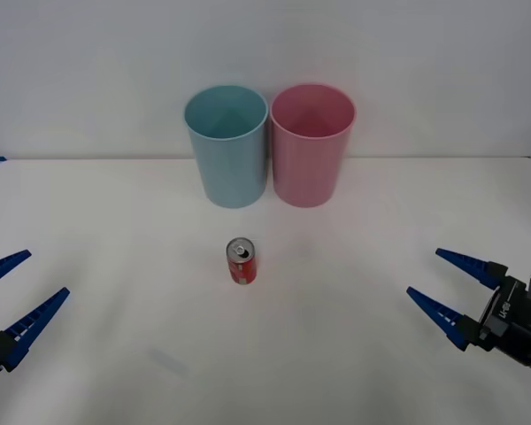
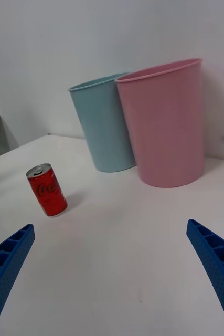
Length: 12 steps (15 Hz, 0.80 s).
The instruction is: Grasp the object on the table and drop it into the matching bin: aluminum can to the light blue bin, PET bottle to the pink bin.
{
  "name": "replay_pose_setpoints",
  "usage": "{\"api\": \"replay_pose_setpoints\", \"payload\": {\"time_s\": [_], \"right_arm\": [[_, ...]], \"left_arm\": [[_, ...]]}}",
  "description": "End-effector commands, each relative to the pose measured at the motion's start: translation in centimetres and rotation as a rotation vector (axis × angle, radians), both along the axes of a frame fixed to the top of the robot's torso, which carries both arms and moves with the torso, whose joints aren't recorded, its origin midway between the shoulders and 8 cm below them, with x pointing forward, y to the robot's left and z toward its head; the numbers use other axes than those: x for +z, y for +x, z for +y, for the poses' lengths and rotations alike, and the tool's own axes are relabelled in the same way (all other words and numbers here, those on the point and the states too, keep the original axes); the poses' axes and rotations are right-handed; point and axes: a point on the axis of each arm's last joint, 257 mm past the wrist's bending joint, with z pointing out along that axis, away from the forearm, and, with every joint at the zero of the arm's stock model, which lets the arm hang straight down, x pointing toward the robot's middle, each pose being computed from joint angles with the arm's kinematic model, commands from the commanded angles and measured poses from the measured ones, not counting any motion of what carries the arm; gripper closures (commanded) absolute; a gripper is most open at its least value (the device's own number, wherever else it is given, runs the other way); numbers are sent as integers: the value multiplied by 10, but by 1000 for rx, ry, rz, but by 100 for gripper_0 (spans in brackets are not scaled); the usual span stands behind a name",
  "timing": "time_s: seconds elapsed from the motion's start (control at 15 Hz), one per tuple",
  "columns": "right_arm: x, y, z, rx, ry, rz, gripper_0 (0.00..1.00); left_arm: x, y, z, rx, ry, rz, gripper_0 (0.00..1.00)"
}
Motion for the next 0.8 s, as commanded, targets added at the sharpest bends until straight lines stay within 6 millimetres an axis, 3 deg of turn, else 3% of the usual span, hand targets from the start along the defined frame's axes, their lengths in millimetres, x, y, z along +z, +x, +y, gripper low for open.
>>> {"api": "replay_pose_setpoints", "payload": {"time_s": [0.07,0.8], "right_arm": [[-13,7,25,49,-1,12,0],[-29,26,111,149,-98,-81,0]], "left_arm": [[0,0,0,0,0,0,0],[0,0,0,0,0,0,0]]}}
